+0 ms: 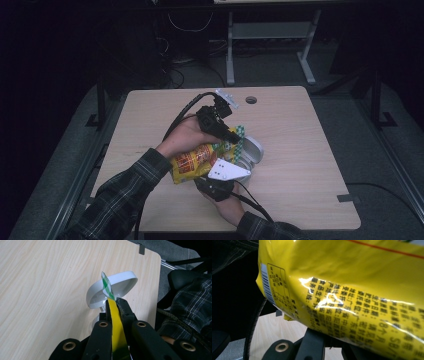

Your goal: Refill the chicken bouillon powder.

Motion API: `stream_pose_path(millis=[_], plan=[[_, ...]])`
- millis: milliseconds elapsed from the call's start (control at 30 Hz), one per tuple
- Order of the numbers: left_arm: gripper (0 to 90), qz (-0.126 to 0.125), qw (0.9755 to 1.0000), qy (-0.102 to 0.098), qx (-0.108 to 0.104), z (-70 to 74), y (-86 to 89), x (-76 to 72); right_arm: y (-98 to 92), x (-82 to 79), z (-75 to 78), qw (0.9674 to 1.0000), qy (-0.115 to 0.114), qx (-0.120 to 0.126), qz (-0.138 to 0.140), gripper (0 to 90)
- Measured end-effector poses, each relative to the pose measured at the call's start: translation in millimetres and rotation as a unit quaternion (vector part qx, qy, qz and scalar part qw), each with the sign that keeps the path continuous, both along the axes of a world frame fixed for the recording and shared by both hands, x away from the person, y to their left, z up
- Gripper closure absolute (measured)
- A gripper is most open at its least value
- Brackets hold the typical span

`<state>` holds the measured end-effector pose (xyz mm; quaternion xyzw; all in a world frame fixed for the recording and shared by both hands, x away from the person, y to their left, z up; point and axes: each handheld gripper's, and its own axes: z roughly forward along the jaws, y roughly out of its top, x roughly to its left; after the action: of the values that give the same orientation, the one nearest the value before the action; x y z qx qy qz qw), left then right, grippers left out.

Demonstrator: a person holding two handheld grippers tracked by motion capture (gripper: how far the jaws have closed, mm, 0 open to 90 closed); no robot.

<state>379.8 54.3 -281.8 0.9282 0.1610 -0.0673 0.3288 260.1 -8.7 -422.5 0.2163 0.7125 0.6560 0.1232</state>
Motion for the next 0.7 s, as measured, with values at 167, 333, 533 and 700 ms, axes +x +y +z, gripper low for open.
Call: stream_pose_path(millis=[167, 333, 533, 700], plan=[[89.1, -0.003, 1.0000, 0.000, 0.007, -1.1, -1.3, 1.1, -0.3, 0.2, -0.5, 1.0000, 0.002, 0.003, 0.000, 89.9], [89.1, -0.002, 1.0000, 0.000, 0.009, -2.1, -2.5, 1.6, -0.7, 1.0, -1.3, 1.0000, 0.006, 0.004, 0.001, 89.9], [89.1, -0.004, 0.9999, 0.000, 0.011, -2.4, -3.2, 1.6, -0.8, 1.2, -1.8, 1.0000, 0.006, 0.005, 0.001, 89.9], [89.1, -0.004, 0.9999, -0.001, 0.011, -2.1, -3.2, 1.4, -0.9, 1.3, -1.7, 1.0000, 0.004, 0.005, 0.001, 89.9]])
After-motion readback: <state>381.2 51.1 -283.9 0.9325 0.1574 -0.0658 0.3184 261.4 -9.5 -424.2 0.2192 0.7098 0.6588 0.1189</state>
